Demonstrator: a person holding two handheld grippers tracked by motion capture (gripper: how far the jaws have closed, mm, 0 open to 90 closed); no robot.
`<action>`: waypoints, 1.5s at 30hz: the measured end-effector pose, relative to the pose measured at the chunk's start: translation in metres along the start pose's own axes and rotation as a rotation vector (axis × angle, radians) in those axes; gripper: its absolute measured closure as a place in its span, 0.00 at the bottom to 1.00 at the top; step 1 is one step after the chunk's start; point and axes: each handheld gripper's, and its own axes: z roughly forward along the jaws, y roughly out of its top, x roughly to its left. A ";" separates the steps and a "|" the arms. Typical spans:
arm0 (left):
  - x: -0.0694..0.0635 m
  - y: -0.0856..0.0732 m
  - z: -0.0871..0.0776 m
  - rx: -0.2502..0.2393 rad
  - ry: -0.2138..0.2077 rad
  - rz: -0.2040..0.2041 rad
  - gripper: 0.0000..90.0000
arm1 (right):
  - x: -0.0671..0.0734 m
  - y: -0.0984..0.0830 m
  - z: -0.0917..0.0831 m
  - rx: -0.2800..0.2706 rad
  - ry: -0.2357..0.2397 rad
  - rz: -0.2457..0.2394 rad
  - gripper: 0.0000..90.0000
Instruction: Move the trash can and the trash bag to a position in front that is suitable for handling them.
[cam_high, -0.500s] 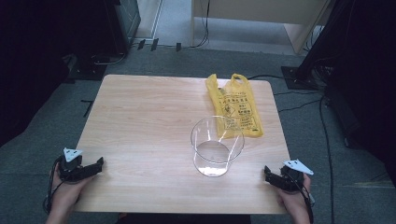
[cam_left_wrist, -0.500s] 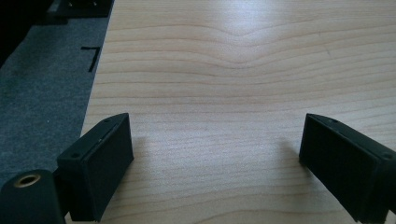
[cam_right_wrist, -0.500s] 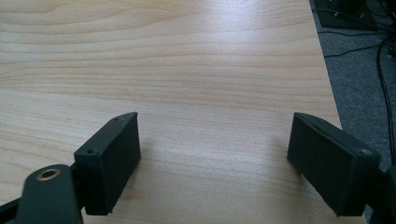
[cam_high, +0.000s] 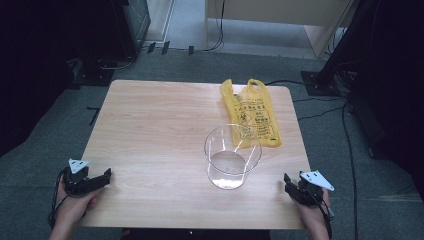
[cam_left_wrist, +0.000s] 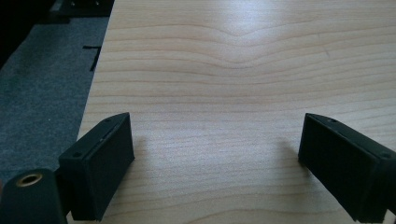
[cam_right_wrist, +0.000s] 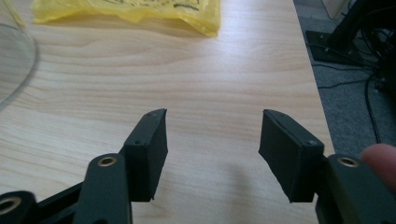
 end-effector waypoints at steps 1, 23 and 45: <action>0.000 0.000 0.000 0.000 0.000 0.000 0.11 | 0.000 0.000 0.000 0.000 0.000 0.000 0.48; -0.002 0.000 0.000 -0.001 0.007 -0.004 0.11 | 0.057 0.057 0.014 -0.021 0.101 0.011 0.53; -0.003 0.000 0.000 -0.001 0.007 -0.005 0.11 | 0.073 0.094 0.024 -0.079 0.219 0.061 0.54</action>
